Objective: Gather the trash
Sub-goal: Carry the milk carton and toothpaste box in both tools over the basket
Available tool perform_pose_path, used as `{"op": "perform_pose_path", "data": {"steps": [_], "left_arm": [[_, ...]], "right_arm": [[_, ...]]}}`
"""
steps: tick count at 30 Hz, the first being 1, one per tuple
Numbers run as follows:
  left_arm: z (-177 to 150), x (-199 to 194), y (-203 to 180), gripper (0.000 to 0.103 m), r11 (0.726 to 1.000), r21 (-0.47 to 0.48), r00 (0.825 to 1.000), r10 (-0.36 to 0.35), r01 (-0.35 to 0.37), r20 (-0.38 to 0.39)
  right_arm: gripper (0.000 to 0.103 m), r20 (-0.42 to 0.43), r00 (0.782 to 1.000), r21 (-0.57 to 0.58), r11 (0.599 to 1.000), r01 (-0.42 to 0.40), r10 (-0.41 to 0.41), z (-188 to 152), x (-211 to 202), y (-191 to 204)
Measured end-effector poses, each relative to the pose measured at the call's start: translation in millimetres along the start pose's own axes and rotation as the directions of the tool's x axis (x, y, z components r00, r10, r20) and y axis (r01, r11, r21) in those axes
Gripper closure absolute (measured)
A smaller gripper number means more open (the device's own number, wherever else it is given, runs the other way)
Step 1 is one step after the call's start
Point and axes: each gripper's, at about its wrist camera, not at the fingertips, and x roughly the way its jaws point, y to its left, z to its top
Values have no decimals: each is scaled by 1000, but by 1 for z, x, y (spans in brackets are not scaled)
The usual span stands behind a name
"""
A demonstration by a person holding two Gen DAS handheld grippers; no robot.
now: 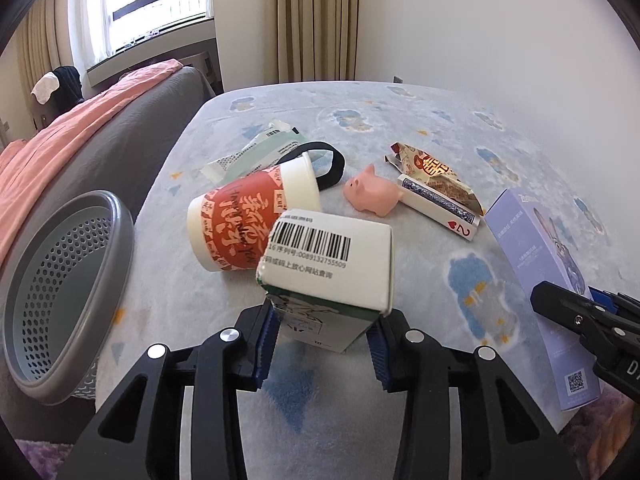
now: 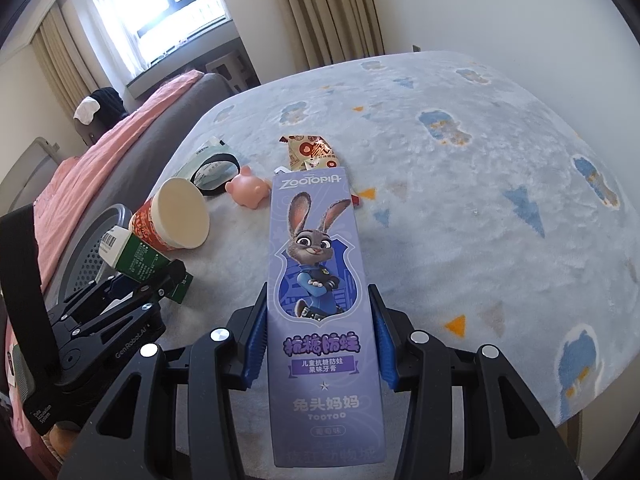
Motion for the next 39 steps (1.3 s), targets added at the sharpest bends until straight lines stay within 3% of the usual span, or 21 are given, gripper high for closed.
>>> {"op": "perform_pose_path", "data": {"steps": [8, 20, 30, 39], "left_arm": [[-9, -46, 49, 65, 997, -64, 997, 51, -47, 55], [-9, -83, 155, 64, 969, -163, 974, 203, -185, 102], [-4, -75, 254, 64, 929, -244, 954, 297, -278, 44], [-5, -53, 296, 64, 898, -341, 956, 292, -278, -11]], "right_arm": [[59, 3, 1000, -33, 999, -28, 28, -3, -5, 31], [59, 21, 987, -212, 966, -149, 157, 18, -7, 154], [59, -72, 961, -331, 902, -277, 269, 30, 40, 261], [59, -134, 943, -374, 866, -333, 305, 41, 79, 318]]}}
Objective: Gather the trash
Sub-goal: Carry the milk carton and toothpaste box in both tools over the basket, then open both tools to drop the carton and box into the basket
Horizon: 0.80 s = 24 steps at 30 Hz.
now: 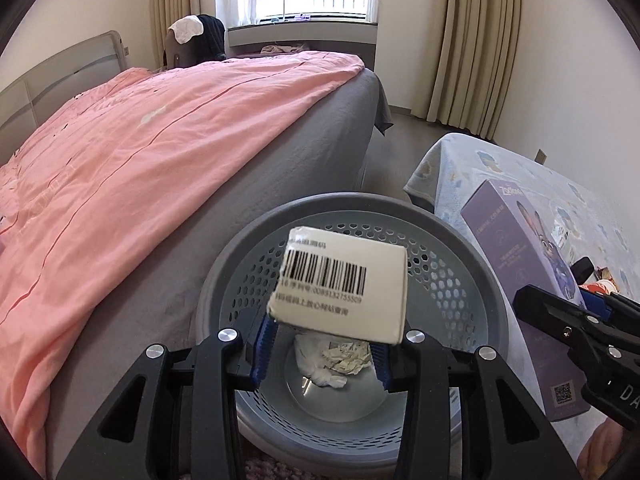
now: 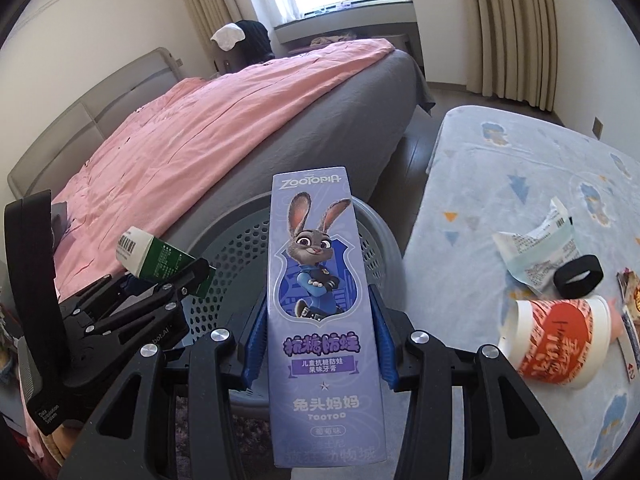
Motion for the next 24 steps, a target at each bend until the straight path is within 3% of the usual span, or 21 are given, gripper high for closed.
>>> {"op": "perform_pose_path", "data": {"steps": [3, 17, 21, 24], "left_arm": [[2, 9, 5, 64, 999, -13, 999, 42, -42, -5], [5, 20, 15, 64, 997, -56, 998, 55, -57, -30], [5, 19, 18, 46, 996, -60, 998, 59, -60, -24], [5, 18, 20, 42, 996, -66, 998, 66, -68, -25]], "right_arm": [[59, -14, 1000, -8, 1000, -5, 5, 5, 13, 2], [57, -64, 998, -17, 1000, 2, -3, 11, 42, -2], [51, -50, 999, -11, 1000, 11, -12, 12, 38, -3], [41, -26, 999, -19, 999, 31, -32, 12, 32, -2]]}}
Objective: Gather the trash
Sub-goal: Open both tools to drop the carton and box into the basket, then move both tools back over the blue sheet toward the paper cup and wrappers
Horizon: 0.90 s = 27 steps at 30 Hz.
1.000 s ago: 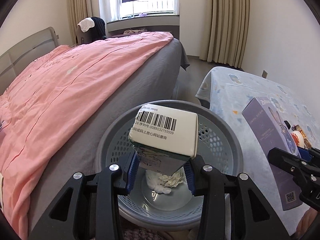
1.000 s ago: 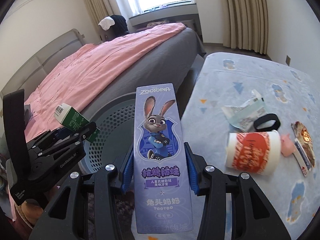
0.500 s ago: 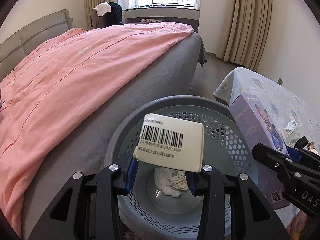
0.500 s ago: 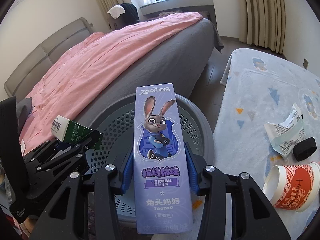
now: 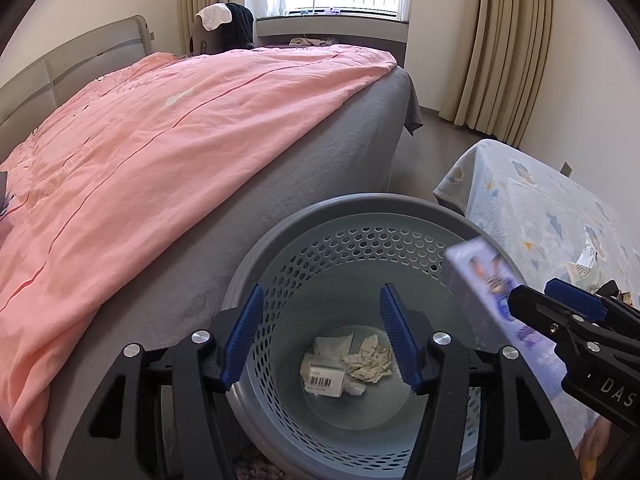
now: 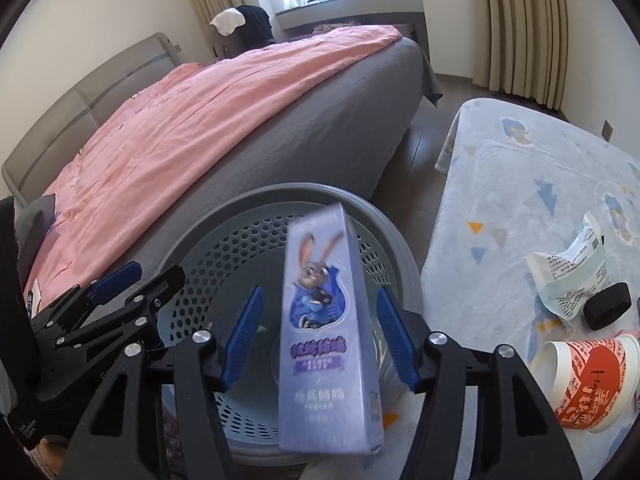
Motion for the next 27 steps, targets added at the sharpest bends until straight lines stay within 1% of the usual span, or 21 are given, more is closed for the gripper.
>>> {"op": "perform_pose_path", "data": {"steps": [1, 7, 15, 27], "left_arm": [[0, 0, 1, 40, 1000, -4, 1000, -1, 1, -2], [-1, 0, 5, 40, 1000, -20, 1000, -2, 2, -7], [-1, 0, 5, 39, 1000, -21, 1000, 0, 0, -7], [-2, -6, 6, 38, 1000, -22, 1000, -15, 15, 3]], "right_arm": [[40, 2, 1000, -4, 1000, 5, -5, 0, -1, 0], [40, -8, 1000, -9, 1000, 16, -16, -2, 0, 2], [40, -14, 1000, -7, 1000, 24, -24, -3, -1, 2], [40, -20, 999, -13, 999, 45, -45, -8, -5, 1]]}}
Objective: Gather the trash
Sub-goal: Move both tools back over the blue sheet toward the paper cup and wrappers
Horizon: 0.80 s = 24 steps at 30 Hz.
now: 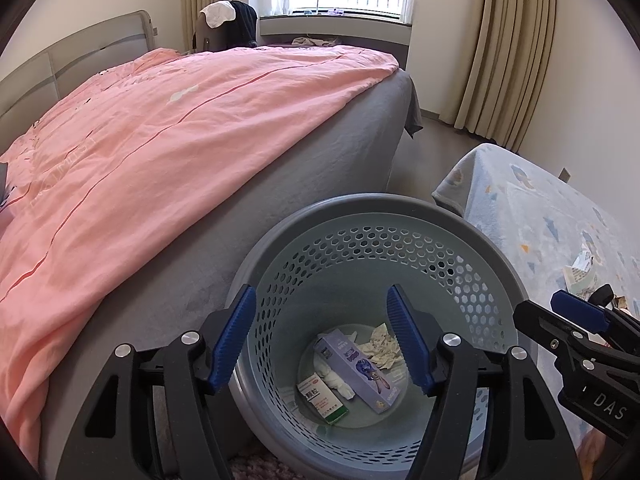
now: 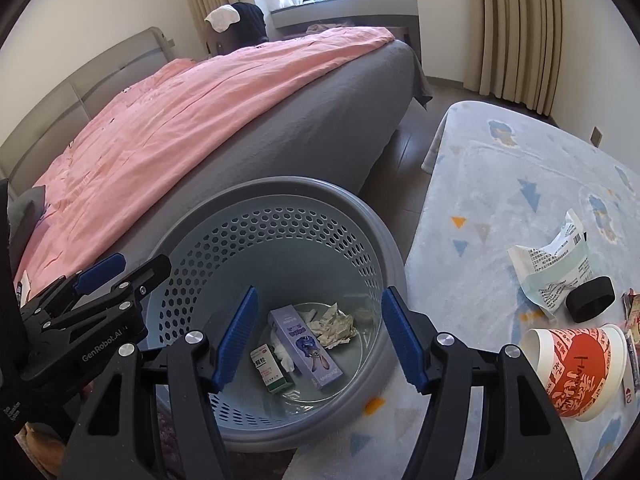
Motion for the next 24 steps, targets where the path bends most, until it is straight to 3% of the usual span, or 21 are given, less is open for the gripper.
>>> {"op": "perform_pose_path", "data": {"steps": [24], "left_arm": [[-15, -16, -15, 38, 999, 40, 999, -22, 21, 34]], "right_arm": [[38, 15, 999, 40, 998, 42, -43, -30, -39, -15]]}}
